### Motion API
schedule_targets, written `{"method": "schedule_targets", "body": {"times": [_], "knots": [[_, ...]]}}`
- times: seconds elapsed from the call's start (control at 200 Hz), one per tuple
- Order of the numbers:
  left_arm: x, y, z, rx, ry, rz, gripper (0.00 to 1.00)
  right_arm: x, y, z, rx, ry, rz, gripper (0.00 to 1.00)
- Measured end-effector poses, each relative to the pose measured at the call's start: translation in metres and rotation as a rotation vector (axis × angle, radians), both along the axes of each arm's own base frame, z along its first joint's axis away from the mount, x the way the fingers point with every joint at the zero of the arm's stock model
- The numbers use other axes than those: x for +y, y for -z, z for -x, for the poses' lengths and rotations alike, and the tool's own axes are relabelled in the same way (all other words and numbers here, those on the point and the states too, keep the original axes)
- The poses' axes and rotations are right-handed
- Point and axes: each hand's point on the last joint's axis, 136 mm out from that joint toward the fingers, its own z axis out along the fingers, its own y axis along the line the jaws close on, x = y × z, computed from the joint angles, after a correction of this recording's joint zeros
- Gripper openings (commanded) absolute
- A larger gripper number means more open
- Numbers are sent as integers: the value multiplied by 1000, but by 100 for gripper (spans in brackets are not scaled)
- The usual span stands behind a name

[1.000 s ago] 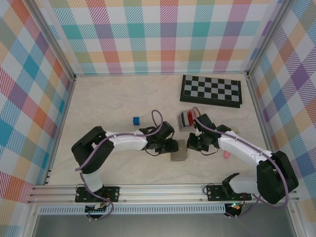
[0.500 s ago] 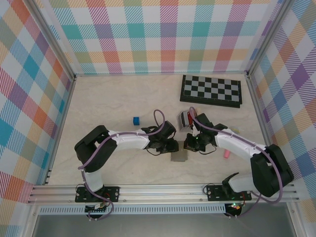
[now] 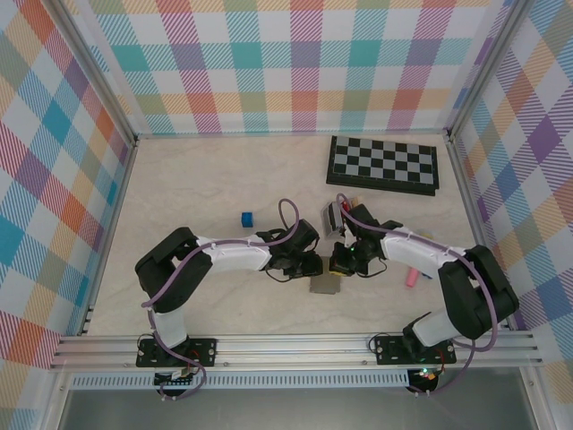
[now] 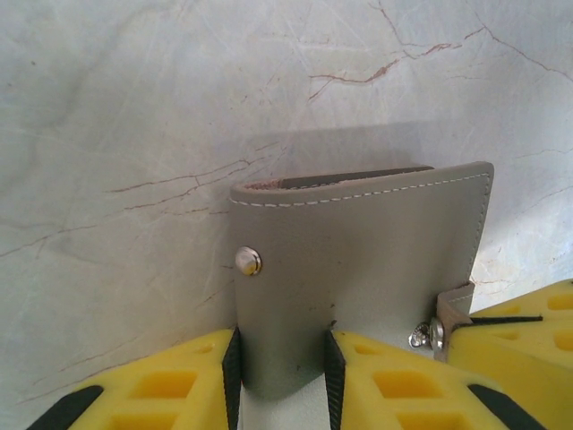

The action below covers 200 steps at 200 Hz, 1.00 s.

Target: Put the credit cards into the card holder

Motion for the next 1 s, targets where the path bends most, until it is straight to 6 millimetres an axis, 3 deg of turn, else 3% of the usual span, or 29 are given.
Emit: {"method": "schedule_targets", "body": {"times": [0.63,1.0], "knots": [[0,0,0,-2,-1,2,30,-3,-6,4,28,-28,40,3],[0,0,-1,-3,-1,2,30,2,0,4,55,-46,73,2]]}}
